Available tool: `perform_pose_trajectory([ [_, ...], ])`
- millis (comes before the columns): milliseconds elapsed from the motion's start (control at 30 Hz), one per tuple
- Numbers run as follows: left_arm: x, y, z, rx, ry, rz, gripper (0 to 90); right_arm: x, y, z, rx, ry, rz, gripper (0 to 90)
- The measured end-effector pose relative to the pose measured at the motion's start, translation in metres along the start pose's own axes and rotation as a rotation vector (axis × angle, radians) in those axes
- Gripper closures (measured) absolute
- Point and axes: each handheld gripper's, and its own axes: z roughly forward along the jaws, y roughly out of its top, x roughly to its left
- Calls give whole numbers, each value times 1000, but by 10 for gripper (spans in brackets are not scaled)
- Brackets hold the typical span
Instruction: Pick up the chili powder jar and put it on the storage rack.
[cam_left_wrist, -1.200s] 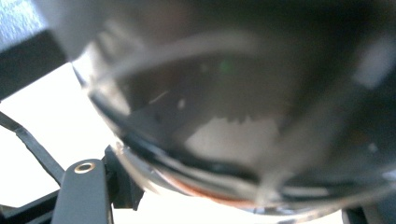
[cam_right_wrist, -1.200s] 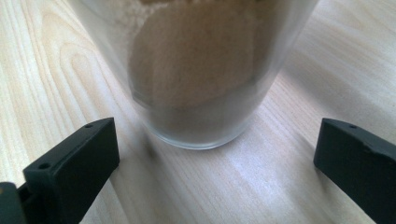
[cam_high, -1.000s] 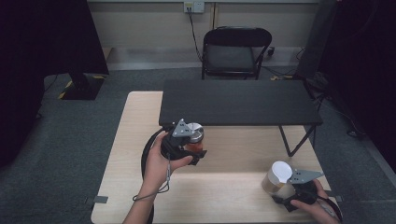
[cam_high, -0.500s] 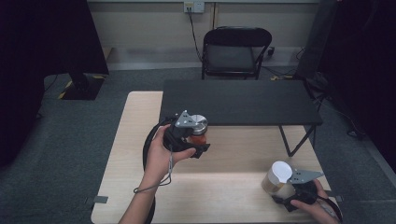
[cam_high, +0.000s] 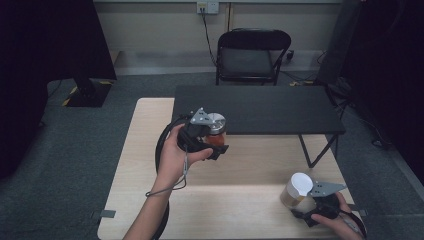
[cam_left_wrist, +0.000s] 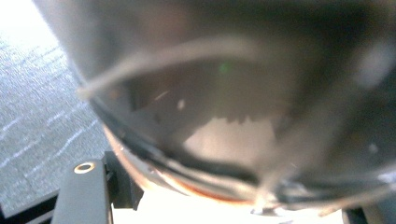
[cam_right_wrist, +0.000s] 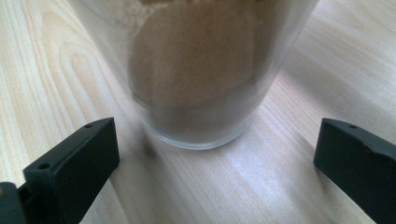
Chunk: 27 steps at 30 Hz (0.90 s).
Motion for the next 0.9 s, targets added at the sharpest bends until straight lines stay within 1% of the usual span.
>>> perform_pose_trajectory([
  [100,1,5,-1,-7,1,-5,306,0,0,0,0,0,0,0],
  [233,1,14,-2,-3,10,1,306,0,0,0,0,0,0,0],
  [500,2,27,0,-3,19,-4,306,0,0,0,0,0,0,0],
  [600,2,31,2,2,34,-12,306,0,0,0,0,0,0,0],
  [733,5,35,5,3,43,-24,306,0,0,0,0,0,0,0],
  [900,5,39,12,13,69,-29,306,0,0,0,0,0,0,0],
])
